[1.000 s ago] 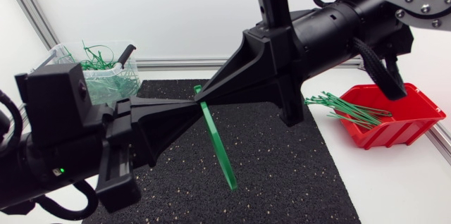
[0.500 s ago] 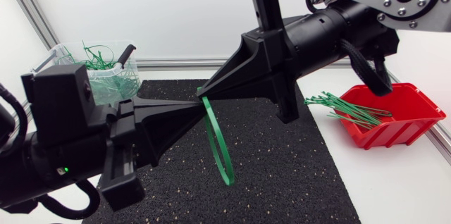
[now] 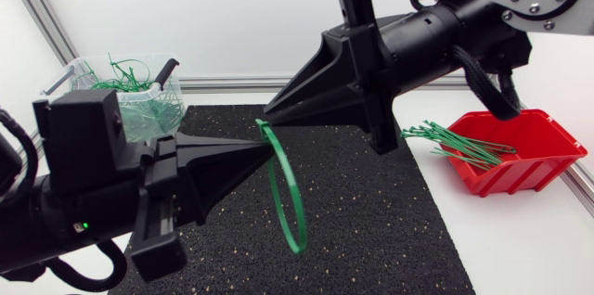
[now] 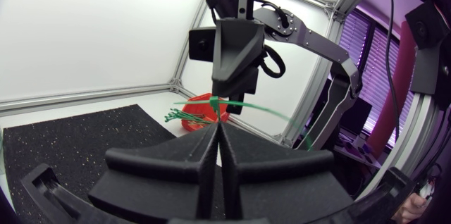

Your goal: Take a green cable tie from the red box, thread the tail through the head to close it, then place it in the transparent bin on the left.

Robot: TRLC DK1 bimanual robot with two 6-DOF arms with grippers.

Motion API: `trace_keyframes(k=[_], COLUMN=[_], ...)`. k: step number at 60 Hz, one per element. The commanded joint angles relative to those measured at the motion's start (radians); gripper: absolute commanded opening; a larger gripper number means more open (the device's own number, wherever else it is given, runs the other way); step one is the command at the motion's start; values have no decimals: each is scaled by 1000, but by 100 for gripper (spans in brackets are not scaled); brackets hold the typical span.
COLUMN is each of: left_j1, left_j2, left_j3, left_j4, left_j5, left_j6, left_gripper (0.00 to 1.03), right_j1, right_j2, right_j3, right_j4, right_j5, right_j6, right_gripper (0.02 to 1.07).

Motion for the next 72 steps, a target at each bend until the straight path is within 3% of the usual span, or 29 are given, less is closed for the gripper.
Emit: trace_keyframes(k=[1,5,11,15,33,38,44,50,55,72], left_j1=[60,112,172,201,190,194,197,197,197,213], left_j2=[5,26,49,69,43,31,28,39,54,99], left_j3=[26,35,55,63,30,29,35,37,38,55], left_j4=[-16,-19,-37,-60,-48,-55,-74,-74,-74,-68], left_j5=[76,142,241,310,339,356,375,378,381,381], left_j6=[-44,-73,-99,-98,19,68,120,142,154,162], left_gripper=[4,4,4,4,4,4,4,4,4,4], right_j1=[-20,-25,-29,-38,-68,-71,-68,-55,-43,11], right_j2=[-34,-39,-57,-56,81,110,128,125,122,76], right_j3=[-18,-22,-39,-51,-62,-50,-39,-35,-33,-38], right_j4=[5,9,34,58,118,126,134,140,141,129], right_j5=[12,12,12,10,-2,-9,-14,-16,-19,-17], right_j6=[23,17,8,5,-3,-3,-1,-1,0,5], right_gripper=[45,48,60,62,61,52,52,51,43,41])
